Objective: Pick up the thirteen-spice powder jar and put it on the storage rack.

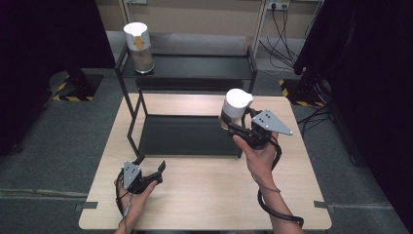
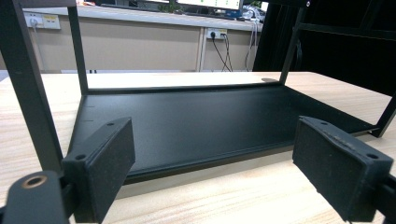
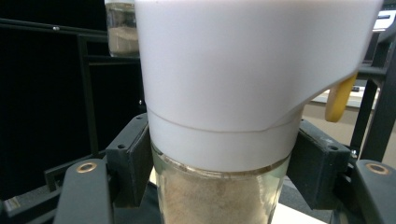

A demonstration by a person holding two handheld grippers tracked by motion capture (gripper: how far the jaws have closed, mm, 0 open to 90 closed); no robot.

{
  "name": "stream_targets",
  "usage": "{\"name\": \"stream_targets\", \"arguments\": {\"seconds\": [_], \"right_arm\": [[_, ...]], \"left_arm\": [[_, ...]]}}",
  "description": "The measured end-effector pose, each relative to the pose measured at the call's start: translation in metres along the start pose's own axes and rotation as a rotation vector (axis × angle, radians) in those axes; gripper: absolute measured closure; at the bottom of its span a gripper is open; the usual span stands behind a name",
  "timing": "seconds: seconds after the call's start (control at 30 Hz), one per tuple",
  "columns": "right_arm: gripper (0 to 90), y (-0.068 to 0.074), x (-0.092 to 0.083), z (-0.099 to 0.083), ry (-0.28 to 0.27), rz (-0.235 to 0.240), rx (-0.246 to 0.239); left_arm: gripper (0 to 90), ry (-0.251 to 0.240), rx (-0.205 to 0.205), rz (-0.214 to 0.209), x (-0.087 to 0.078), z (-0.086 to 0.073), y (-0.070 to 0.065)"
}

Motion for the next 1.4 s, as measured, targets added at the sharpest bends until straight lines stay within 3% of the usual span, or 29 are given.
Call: {"name": "stream_targets", "arguments": {"seconds": [0.57,0.83,0.97,1.4], "right_arm": [[31.2,-0.006,0.009,0.032,-0.031,-0.034,-0.004],[31.2,-0.011,0.013,0.043,-0.041,-0.041,0.006],[31.2,-0.013,0.015,0.05,-0.043,-0.046,0.001],[31.2,-0.018,0.021,0.064,-0.048,-0.06,-0.002]], "left_arm": [[12.4,0.0,0.007,-0.003,0.0,0.0,-0.002],[12.3,0.002,-0.011,-0.005,0.0,0.0,0.0],[12.3,0.001,0.004,-0.005,0.0,0.0,-0.002],[12.3,0.001,-0.001,-0.005,0.0,0.0,-0.001]]}}
Point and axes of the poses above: each handheld gripper's, and its own axes: x roughly forward along the jaws, z roughly out of its top, y roughly to its left, the point moved 10 cm from there along x, roughly forward along the jaws, and after that the axes turned 3 degrees about z, right-handed, at the moved point
